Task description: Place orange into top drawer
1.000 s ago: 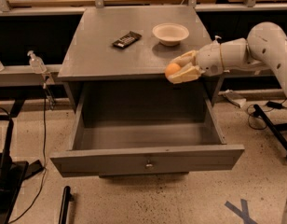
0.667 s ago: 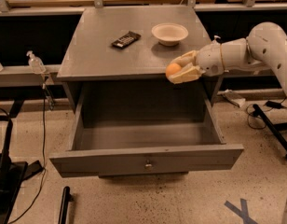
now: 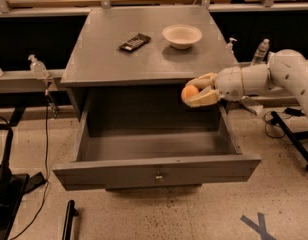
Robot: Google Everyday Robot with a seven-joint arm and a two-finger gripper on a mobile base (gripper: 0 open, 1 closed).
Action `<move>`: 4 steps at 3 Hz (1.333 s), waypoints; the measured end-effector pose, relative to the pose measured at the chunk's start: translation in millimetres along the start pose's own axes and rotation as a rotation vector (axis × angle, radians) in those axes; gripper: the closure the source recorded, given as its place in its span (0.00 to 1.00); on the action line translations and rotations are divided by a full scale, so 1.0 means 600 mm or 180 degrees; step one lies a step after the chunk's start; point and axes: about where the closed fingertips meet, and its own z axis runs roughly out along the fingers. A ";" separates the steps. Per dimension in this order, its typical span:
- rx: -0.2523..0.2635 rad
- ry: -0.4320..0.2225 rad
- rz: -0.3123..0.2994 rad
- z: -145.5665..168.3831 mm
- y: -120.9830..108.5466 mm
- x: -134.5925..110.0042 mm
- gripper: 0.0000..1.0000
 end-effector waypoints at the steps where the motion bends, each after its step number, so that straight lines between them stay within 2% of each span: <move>1: -0.0099 -0.0069 -0.0009 -0.015 0.049 0.044 1.00; 2: -0.0260 -0.0021 -0.0047 -0.017 0.089 0.078 1.00; 3: -0.0260 -0.0021 -0.0047 -0.017 0.089 0.078 1.00; 4: -0.0151 -0.0011 -0.0169 0.008 0.092 0.102 1.00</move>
Offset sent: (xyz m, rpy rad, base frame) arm -0.0739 -0.0299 -0.0667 -0.0294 0.0277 0.1162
